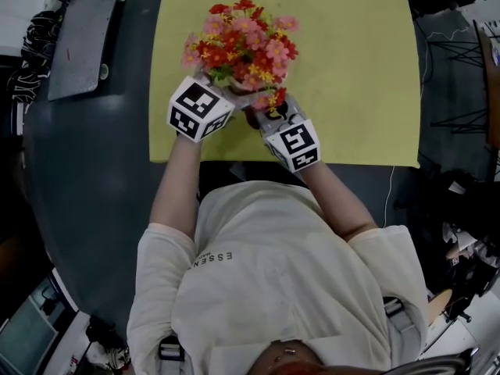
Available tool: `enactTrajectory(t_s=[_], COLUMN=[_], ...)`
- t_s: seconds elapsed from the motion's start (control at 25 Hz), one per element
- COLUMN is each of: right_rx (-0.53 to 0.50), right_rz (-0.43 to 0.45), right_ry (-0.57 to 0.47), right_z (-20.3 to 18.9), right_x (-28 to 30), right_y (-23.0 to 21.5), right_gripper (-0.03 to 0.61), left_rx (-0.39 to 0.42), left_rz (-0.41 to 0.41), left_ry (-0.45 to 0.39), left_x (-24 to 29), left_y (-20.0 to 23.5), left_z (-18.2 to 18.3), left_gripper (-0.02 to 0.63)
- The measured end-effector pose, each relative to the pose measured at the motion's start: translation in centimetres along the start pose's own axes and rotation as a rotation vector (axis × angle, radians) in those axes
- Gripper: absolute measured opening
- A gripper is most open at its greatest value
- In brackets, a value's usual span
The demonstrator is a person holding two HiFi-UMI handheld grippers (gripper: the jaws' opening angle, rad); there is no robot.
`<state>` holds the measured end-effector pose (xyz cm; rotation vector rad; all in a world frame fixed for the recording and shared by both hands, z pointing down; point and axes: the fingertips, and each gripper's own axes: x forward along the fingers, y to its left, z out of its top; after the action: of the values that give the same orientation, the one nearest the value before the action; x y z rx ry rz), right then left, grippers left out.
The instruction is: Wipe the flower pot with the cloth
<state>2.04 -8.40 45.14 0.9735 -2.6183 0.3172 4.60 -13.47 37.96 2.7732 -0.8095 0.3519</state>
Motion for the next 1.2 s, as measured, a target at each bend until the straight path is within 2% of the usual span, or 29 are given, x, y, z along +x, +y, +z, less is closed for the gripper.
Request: enactTrajectory(t_s=[0.12, 0.24, 0.36, 0.52, 0.72, 0.84, 0.96, 1.08, 1.2], right_rx=[-0.023, -0.035, 0.0, 0.081, 0.163, 0.156, 0.138, 0.112, 0.102], right_rz=[0.062, 0.086, 0.051, -0.053, -0.134, -0.115, -0.099, -0.104, -0.084], right_ry=[0.013, 0.028, 0.034, 0.012, -0.04, -0.083, -0.177, -0.264, -0.305], right_z=[-0.6, -1.2, -2.0, -1.6, 0.1, 1.3, 2.9, 4.5, 5.6], right_x=[0.2, 0.3, -0.3, -1.3, -1.6, -1.5, -2.1, -2.4, -1.9], right_y=[2.3, 3.2, 1.7, -3.4, -7.0, -6.5, -5.5, -4.7, -3.6], right_gripper=[0.061, 0.061, 0.061, 0.061, 0.061, 0.061, 0.061, 0.061, 0.061], left_rx=[0.0, 0.001, 0.0, 0.003, 0.022, 0.025, 0.024, 0.005, -0.019], left_rz=[-0.004, -0.009, -0.018, -0.044, -0.078, -0.1, -0.111, -0.118, -0.129], left_ry=[0.012, 0.016, 0.009, 0.016, 0.013, 0.006, -0.003, -0.04, -0.072], left_x=[-0.1, -0.2, -0.6, -1.3, -1.8, -1.5, -0.9, -1.0, -1.5], left_y=[-0.3, -0.6, -1.1, -1.5, -2.7, -3.5, -4.3, -4.3, -3.7], left_z=[-0.4, -0.5, -0.3, 0.3, 0.9, 1.5, 2.0, 2.9, 3.7], left_gripper=[0.552, 0.552, 0.552, 0.552, 0.552, 0.552, 0.552, 0.552, 0.552])
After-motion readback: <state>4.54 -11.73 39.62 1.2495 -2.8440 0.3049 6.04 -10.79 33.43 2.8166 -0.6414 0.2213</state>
